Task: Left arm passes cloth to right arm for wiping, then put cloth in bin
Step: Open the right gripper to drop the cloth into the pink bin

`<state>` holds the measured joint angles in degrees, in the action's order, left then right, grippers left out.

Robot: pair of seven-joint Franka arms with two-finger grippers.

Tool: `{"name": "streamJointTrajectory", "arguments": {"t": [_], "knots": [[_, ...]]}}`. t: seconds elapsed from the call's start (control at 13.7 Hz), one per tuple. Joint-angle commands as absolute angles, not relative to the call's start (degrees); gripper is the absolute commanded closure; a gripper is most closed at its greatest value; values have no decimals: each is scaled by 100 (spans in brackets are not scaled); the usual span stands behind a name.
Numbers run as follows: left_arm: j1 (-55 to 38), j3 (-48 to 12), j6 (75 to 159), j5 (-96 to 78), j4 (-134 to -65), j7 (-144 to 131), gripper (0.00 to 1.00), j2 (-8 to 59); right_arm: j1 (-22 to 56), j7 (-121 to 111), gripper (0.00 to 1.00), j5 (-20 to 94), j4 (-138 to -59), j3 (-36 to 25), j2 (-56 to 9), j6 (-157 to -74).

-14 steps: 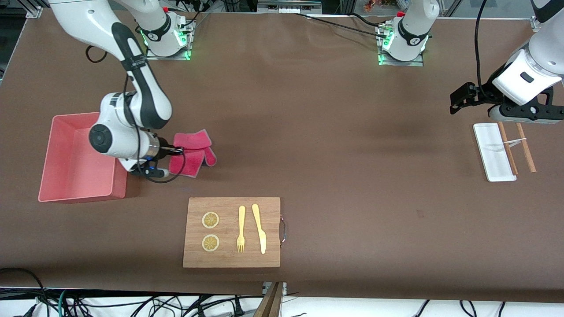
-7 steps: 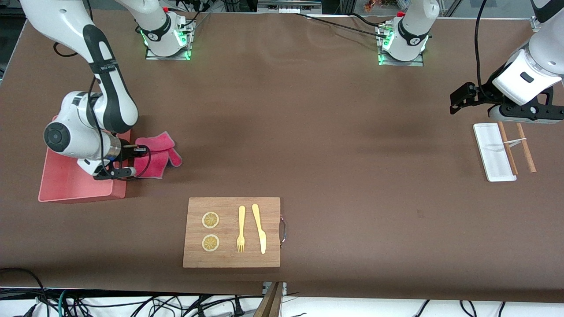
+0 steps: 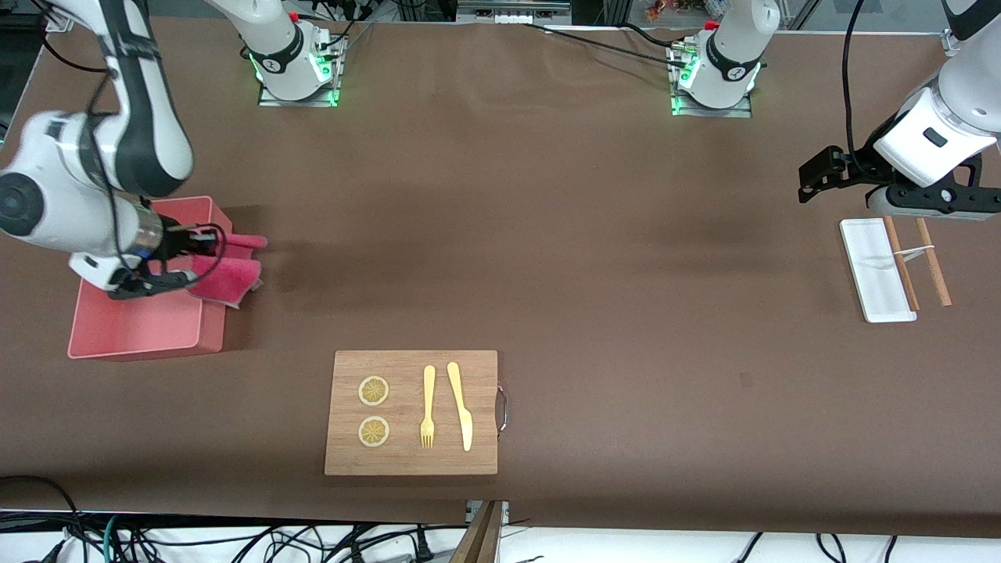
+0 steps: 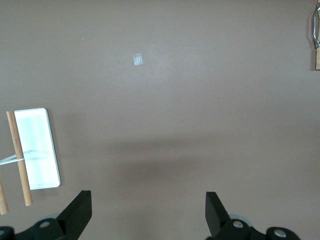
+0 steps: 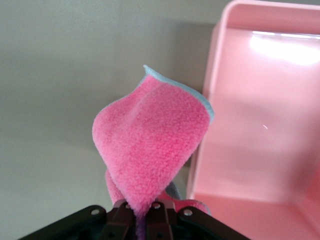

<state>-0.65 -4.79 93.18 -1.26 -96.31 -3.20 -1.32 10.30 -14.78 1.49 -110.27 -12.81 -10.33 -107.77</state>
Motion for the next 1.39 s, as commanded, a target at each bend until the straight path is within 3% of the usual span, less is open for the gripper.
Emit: {"name": "streamJointTrajectory", "arguments": {"t": [0.0,0.22,0.59,0.66,0.73,0.81,1.32], "knots": [[0,-519,9325,-237,-9642,-246,0,-167,871,-1599,100,-236,-11004,-1230,-380,-10162],[-9,-519,9325,-237,-9642,-246,0,-158,572,-2107,100,-474,-11021,-1248,-158,-9976],[-9,-519,9316,-237,-9642,-246,0,-167,448,-2294,100,-677,-11206,-1529,-386,-10256],[-9,-519,9316,-237,-9642,-246,0,-167,448,-2320,91,-677,-11206,-1529,-404,-10266],[-9,-519,9316,-237,-9642,-246,0,-167,448,-2312,37,-625,-11206,-1521,-404,-10283],[-9,-519,9316,-237,-9642,-246,0,-158,448,-2294,0,-502,-11189,-1521,-387,-10362],[-9,-519,9316,-237,-9642,-246,0,-158,457,-1656,0,78,-11031,-1109,429,-10022]]}}
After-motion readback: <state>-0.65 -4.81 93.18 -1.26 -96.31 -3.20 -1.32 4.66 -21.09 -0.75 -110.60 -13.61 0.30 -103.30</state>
